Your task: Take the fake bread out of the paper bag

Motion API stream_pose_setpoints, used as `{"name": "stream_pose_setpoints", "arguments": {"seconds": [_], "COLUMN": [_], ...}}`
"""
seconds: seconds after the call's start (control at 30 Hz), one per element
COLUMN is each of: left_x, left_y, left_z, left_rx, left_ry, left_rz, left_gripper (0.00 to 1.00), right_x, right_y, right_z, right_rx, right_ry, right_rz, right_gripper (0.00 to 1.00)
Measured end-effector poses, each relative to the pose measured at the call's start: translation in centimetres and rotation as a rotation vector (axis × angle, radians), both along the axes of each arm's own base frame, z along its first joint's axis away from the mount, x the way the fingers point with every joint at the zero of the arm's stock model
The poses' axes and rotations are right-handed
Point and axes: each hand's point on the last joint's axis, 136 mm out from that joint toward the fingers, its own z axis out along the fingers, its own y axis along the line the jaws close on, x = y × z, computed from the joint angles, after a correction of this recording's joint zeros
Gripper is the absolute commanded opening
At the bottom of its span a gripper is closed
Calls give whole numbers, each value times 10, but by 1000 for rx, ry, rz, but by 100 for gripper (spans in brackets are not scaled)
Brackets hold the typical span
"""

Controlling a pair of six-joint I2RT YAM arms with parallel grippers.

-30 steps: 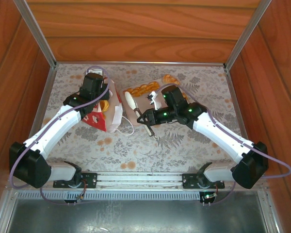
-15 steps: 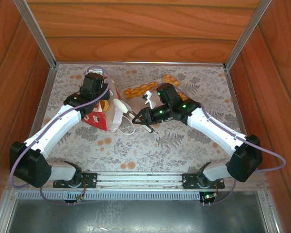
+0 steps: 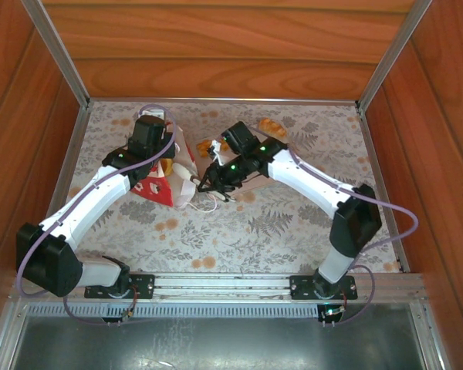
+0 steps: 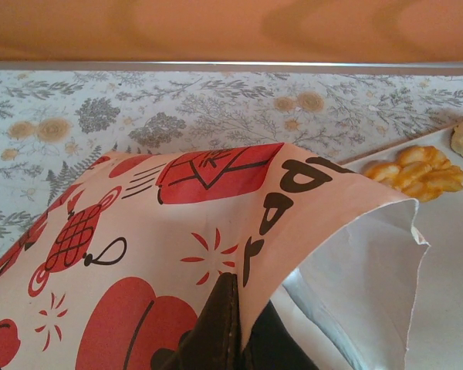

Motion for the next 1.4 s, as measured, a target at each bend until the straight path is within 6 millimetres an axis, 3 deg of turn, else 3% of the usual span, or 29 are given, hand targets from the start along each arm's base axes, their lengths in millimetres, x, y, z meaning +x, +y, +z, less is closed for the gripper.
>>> {"name": "stream_pose_setpoints", "arguments": {"seconds": [0.33,0.83,1.23,1.4], "left_x": [4,4,3,3], "left_y": [-6,-12,-15,-16], "left_z": [-7,-11,-12,-12], "left_rx": [-9,-23,-33,-34], "left_ry": [12,28,34,36], "left_rz": [-17,-44,-60,-62], "left_gripper": [0,0,0,0], "right_x": [23,49,67,72], "right_y": [22,35,56,61], "right_z": [-16,-50,-55,-63], "right_rx": [-114,-190,-162,-169], "right_ry": [-23,-30,-53,-48], "right_rz": [-21,-58,-61,-61], "right_gripper": [40,47,50,38]}}
